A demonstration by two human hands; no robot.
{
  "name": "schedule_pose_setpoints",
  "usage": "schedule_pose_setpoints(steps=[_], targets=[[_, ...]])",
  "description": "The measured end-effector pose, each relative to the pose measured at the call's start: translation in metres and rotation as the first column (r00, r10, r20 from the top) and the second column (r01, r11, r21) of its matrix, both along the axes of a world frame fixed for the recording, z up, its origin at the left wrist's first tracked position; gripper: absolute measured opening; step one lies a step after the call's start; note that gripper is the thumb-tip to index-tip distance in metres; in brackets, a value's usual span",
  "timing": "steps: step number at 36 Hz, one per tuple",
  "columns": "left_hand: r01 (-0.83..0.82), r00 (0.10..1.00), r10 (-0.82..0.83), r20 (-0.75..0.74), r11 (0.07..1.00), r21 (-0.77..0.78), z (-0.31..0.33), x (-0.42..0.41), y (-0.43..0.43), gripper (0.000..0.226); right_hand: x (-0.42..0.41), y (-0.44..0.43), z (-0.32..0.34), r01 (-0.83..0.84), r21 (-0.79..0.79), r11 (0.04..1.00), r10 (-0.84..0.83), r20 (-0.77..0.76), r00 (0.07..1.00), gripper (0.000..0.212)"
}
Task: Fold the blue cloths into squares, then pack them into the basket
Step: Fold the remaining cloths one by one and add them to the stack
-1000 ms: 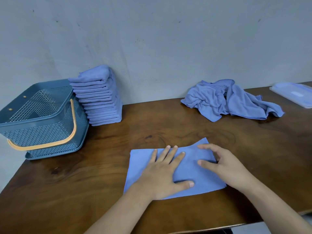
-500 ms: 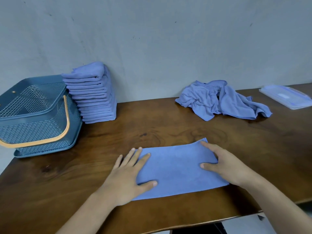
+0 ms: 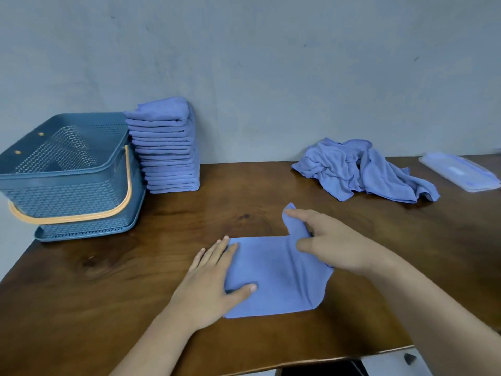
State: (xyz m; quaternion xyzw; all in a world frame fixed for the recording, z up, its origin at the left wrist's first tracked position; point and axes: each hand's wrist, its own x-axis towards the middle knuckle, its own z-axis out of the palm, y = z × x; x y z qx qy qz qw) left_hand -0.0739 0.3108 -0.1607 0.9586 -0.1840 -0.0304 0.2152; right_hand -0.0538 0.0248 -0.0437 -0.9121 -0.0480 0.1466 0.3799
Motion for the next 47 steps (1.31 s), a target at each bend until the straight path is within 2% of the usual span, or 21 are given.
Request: schedule_pose_setpoints(steps=[2, 5, 7, 9, 12, 17, 25, 28, 31, 34, 35, 37, 40, 44, 47], targets=[[-0.012, 1.0, 0.014, 0.017, 0.993, -0.118, -0.002, 0.001, 0.005, 0.084, 0.001, 0.019, -0.004, -0.03, 0.006, 1.0, 0.03, -0.011, 0.999, 0.069], [-0.118, 0.989, 0.141, 0.04, 0.93, -0.348, -0.007, 0.004, 0.016, 0.051, 0.001, 0.051, -0.015, -0.052, -0.039, 0.998, 0.052, -0.007, 0.999, 0.058], [-0.189, 0.973, 0.228, 0.027, 0.863, -0.468, -0.01, 0.005, 0.021, 0.042, 0.001, 0.07, -0.029, -0.073, -0.04, 0.997, 0.071, -0.033, 0.997, 0.068], [-0.221, 0.968, 0.251, -0.011, 0.83, -0.513, -0.011, 0.006, 0.022, 0.042, -0.001, 0.085, -0.045, -0.06, -0.005, 0.998, 0.06, -0.072, 0.996, 0.077], [-0.212, 0.975, 0.22, -0.041, 0.85, -0.482, -0.011, 0.006, 0.02, 0.036, -0.003, 0.094, -0.067, -0.036, 0.025, 0.999, 0.037, -0.069, 0.997, 0.083], [-0.19, 0.977, 0.212, 0.025, 0.917, -0.352, -0.01, 0.006, 0.02, 0.035, -0.002, 0.095, -0.075, -0.033, 0.032, 0.999, 0.034, -0.049, 0.998, 0.084], [-0.167, 0.98, 0.194, 0.05, 0.93, -0.327, -0.015, 0.011, 0.023, 0.038, -0.002, 0.103, -0.062, -0.064, 0.028, 0.998, 0.064, 0.001, 0.998, 0.082], [-0.173, 0.977, 0.203, 0.059, 0.927, -0.334, -0.015, 0.012, 0.023, 0.039, -0.006, 0.112, -0.064, -0.09, 0.135, 0.987, 0.093, -0.022, 0.995, 0.08], [-0.173, 0.976, 0.204, 0.071, 0.935, -0.309, -0.015, 0.01, 0.02, 0.036, -0.01, 0.108, -0.063, -0.002, 0.35, 0.937, 0.019, -0.044, 0.999, 0.064], [-0.165, 0.977, 0.198, 0.083, 0.939, -0.302, -0.013, 0.011, 0.018, 0.025, -0.005, 0.09, -0.062, 0.059, 0.469, 0.881, -0.095, 0.054, 0.994, 0.047], [-0.167, 0.977, 0.199, 0.079, 0.938, -0.305, -0.013, 0.011, 0.019, 0.022, -0.002, 0.081, -0.064, 0.073, 0.446, 0.892, -0.141, 0.122, 0.983, 0.046], [-0.175, 0.978, 0.203, 0.056, 0.933, -0.315, -0.013, 0.012, 0.021, 0.019, 0.004, 0.06, -0.071, 0.092, 0.291, 0.952, -0.185, 0.311, 0.932, 0.046], [-0.214, 0.975, 0.219, -0.028, 0.907, -0.362, -0.011, 0.013, 0.023, 0.029, 0.009, 0.033, -0.087, 0.088, 0.032, 0.996, -0.092, 0.479, 0.873, 0.038], [-0.279, 0.96, 0.268, -0.085, 0.872, -0.402, 0.0, 0.016, 0.013, 0.031, 0.006, 0.026, -0.109, -0.036, -0.09, 0.995, 0.072, 0.441, 0.895, 0.029], [-0.325, 0.944, 0.322, -0.076, 0.858, -0.398, 0.004, 0.018, 0.005, 0.037, 0.003, 0.03, -0.115, -0.025, -0.124, 0.992, 0.076, 0.431, 0.899, 0.034]])
